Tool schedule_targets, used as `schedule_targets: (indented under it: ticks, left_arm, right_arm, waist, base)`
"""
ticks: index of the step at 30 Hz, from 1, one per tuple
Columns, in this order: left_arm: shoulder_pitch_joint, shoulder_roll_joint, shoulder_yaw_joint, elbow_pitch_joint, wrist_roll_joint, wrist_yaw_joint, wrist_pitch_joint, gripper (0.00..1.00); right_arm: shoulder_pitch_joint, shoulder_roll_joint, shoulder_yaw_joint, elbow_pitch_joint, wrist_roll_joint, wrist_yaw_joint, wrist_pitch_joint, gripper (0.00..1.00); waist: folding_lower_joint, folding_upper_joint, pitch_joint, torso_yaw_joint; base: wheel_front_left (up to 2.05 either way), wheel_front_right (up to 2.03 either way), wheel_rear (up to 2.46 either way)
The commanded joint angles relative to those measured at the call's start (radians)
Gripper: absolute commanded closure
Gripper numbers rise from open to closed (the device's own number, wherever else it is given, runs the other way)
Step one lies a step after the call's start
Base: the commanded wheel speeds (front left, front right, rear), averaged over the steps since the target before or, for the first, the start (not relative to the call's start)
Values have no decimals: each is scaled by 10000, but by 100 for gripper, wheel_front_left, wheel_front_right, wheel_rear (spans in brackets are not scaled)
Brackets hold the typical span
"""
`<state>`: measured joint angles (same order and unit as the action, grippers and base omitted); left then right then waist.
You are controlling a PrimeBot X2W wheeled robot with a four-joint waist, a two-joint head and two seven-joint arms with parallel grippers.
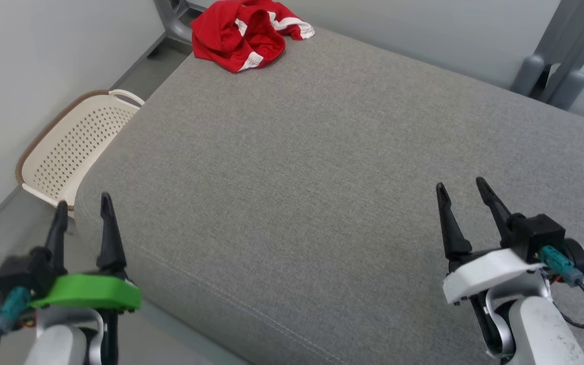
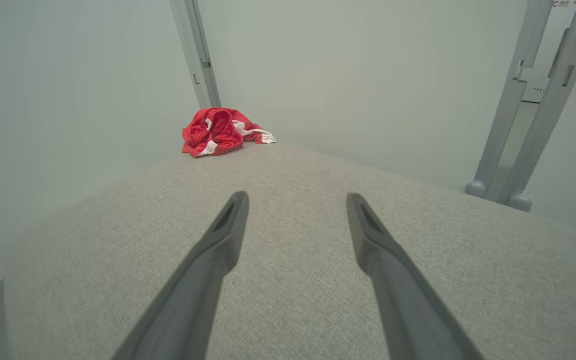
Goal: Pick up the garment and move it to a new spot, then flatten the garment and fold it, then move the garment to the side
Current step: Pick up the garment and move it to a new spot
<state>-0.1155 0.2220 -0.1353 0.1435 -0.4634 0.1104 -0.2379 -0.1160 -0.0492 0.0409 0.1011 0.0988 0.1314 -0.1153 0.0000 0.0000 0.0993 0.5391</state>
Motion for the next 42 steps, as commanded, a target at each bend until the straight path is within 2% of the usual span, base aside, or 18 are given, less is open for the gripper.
schedule_targets:
  ticks: [1, 8, 16, 22, 29, 35, 42]
  left_arm:
    - [-584, 273, 10, -45, 47, -184, 159, 0]
    - [-4017, 2008, 136, 80, 815, -716, 1158, 0]
    - [-7477, 3285, 735, 1610, 499, -1157, 2527, 0]
    - [-9142, 3619, 1035, 3225, -53, -1305, 3400, 0]
    - [-10431, 3868, 902, 4892, -291, -1626, 4349, 0]
    - [-11067, 3869, 640, 5984, -237, -1720, 4802, 0]
    - [-11287, 3793, 511, 7157, -218, -1421, 5072, 0]
  right_arm:
    - [-330, -30, 20, -283, -239, -15, 124, 0]
    - [-944, -38, 65, -1379, -783, -17, 828, 0]
    - [-1513, -36, 206, -2403, -942, -17, 1297, 0]
    - [-1874, -29, -158, -3669, -1341, -15, 1596, 0]
    - [-2089, -21, -322, -5209, -1688, -15, 2000, 0]
    - [-1972, -18, -273, -5880, -1898, -15, 2170, 0]
    - [-2037, -18, -288, -6000, -1965, -15, 2082, 0]
  waist:
    - [0, 0, 795, -500]
    - [0, 0, 2078, -1714]
    - [0, 0, 3357, -3420]
    - [0, 0, 4637, -4353]
    - [0, 0, 6145, -5006]
    - [0, 0, 6993, -5259]
    - [0, 0, 7301, -5317]
  base:
    - [0, 0, 0]
    - [0, 0, 0]
    - [0, 0, 0]
    - [0, 0, 0]
    - [0, 0, 0]
    - [0, 0, 0]
    - [0, 0, 0]
